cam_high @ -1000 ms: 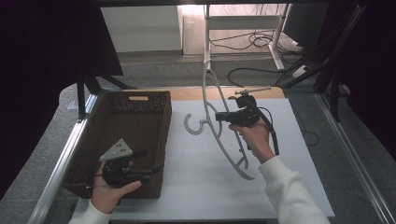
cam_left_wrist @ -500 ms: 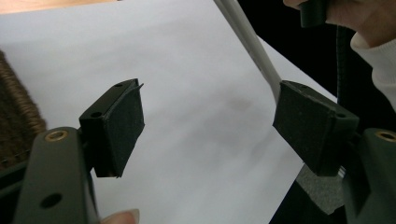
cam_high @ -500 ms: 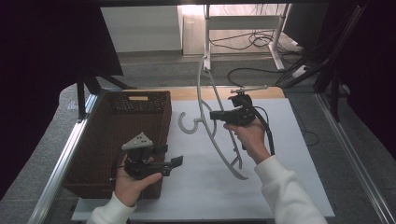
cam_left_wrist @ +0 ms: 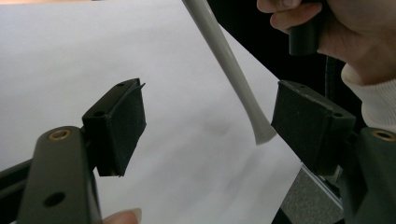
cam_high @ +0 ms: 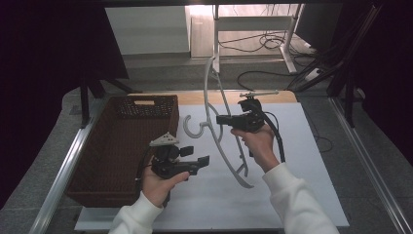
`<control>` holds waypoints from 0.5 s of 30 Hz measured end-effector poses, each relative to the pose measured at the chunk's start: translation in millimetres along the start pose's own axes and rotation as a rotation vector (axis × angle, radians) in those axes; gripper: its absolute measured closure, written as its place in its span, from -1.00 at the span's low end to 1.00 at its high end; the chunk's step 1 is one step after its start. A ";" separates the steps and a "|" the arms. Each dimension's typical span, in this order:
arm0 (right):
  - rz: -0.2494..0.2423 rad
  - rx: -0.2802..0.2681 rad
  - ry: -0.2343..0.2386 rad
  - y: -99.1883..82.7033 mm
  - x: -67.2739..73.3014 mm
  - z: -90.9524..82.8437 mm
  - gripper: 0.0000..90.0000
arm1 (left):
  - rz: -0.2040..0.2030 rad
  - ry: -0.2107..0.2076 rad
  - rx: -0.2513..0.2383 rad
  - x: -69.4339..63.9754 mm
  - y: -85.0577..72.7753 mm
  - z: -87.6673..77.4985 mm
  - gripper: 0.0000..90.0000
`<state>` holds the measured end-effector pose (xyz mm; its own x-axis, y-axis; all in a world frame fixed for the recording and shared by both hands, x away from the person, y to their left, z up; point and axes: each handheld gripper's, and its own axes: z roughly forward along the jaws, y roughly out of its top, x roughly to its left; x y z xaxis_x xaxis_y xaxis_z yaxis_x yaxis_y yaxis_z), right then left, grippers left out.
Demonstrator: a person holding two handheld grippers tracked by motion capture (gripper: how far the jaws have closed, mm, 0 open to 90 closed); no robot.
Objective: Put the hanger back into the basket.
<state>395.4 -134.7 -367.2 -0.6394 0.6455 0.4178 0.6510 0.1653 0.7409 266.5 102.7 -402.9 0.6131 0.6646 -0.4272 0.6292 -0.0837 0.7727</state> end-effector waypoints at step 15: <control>0.076 -0.073 0.044 -4.3 -3.1 0.0 0.81 | -0.113 -0.033 -0.065 5.8 7.6 45.4 -0.12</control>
<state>394.6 -137.4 -371.7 -0.6080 0.6202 0.4957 0.6676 0.0615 0.7420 296.5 72.2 -420.8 0.5564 0.6421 -0.5274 0.6632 0.0393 0.7474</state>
